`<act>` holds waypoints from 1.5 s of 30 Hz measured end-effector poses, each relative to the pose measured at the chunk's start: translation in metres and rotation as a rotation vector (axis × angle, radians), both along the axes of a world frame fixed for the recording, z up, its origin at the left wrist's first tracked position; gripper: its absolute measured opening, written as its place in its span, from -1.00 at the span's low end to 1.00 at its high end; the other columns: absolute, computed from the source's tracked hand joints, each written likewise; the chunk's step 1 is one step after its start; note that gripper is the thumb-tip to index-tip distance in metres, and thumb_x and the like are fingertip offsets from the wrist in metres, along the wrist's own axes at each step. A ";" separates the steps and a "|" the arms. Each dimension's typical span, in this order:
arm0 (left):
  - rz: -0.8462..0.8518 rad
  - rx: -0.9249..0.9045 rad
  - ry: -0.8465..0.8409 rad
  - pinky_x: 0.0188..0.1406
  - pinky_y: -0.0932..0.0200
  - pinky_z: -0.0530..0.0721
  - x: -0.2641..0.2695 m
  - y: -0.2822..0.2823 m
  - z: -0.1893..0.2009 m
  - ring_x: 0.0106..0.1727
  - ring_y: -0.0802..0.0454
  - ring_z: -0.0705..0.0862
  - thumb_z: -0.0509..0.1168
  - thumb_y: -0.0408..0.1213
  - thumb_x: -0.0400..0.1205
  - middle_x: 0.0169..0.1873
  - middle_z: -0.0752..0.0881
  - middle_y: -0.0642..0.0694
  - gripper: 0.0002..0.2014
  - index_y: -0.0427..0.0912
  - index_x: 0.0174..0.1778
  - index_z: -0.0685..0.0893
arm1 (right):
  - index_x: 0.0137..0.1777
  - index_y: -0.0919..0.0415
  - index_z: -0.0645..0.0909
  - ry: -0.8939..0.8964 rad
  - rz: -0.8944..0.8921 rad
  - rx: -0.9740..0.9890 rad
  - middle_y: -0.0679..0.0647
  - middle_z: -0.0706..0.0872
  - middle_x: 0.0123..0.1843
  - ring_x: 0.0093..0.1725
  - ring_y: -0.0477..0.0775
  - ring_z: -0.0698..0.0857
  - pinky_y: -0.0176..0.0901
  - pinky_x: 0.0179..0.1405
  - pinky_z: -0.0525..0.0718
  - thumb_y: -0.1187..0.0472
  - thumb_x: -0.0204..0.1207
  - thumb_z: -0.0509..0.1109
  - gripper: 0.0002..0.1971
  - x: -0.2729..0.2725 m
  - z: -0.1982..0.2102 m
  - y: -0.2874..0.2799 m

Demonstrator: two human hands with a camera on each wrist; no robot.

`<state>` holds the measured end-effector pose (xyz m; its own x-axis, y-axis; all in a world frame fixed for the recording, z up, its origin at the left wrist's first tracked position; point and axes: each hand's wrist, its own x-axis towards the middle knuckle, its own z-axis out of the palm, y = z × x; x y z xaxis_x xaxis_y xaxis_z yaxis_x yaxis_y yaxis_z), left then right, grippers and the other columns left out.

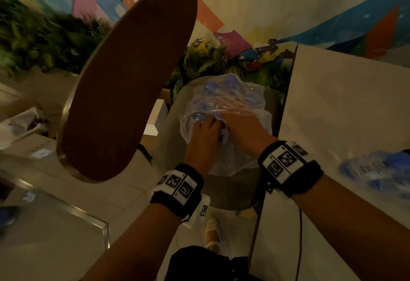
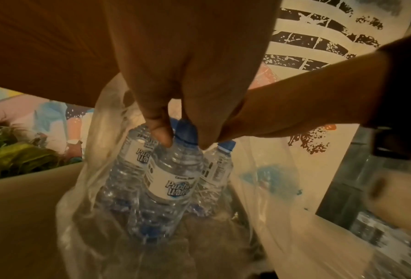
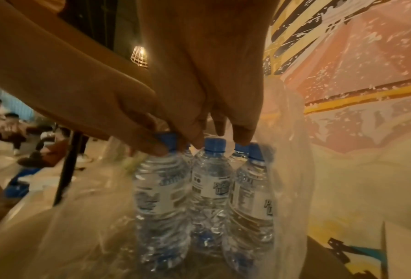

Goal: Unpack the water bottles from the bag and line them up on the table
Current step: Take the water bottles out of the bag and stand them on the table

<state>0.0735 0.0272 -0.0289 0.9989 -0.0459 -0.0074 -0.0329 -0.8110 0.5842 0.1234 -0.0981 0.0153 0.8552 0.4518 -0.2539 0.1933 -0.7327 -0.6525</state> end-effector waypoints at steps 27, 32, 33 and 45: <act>-0.283 -0.271 0.132 -0.13 0.72 0.40 -0.073 -0.200 0.077 -0.21 0.47 0.55 0.39 -0.19 0.25 -0.20 0.51 0.20 -0.72 -0.09 -0.12 0.72 | -0.04 0.17 0.52 -0.120 -0.414 -0.261 0.14 0.52 -0.08 -0.24 0.20 0.62 -0.02 -0.32 0.53 0.15 0.45 0.40 -0.83 -0.183 0.043 -0.278; -0.410 -0.300 0.204 -0.10 0.58 0.44 -0.075 -0.300 0.051 -0.17 0.14 0.59 0.45 -0.35 0.32 -0.11 0.57 -0.08 -0.74 -0.15 -0.08 0.71 | -0.02 0.23 0.53 -0.167 -0.528 -0.322 0.19 0.53 -0.10 -0.32 0.21 0.62 -0.07 -0.41 0.51 0.19 0.49 0.42 -0.83 -0.188 0.026 -0.357; -0.423 -0.281 0.212 -0.08 0.45 0.48 -0.076 -0.316 0.046 -0.12 0.00 0.62 0.45 -0.40 0.34 -0.10 0.58 -0.14 -0.74 -0.17 -0.06 0.70 | 0.00 0.24 0.53 -0.178 -0.543 -0.322 0.19 0.52 -0.09 -0.30 0.22 0.63 -0.10 -0.40 0.47 0.20 0.49 0.41 -0.82 -0.186 0.020 -0.369; -0.330 -0.265 0.174 0.04 -0.14 0.66 -0.077 -0.359 0.033 0.04 -0.14 0.59 0.41 -0.26 0.46 0.06 0.52 -0.18 -0.69 -0.11 0.10 0.56 | 0.14 0.24 0.47 -0.056 -0.559 -0.333 0.23 0.44 0.04 -0.10 0.38 0.63 0.03 -0.26 0.57 0.12 0.48 0.43 -0.67 -0.162 0.018 -0.401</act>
<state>-0.0034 -0.3314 0.0045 0.9157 -0.3841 -0.1184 -0.1475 -0.5951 0.7900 -0.0384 -0.4992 0.0336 0.9544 -0.1605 -0.2517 -0.2488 -0.8937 -0.3733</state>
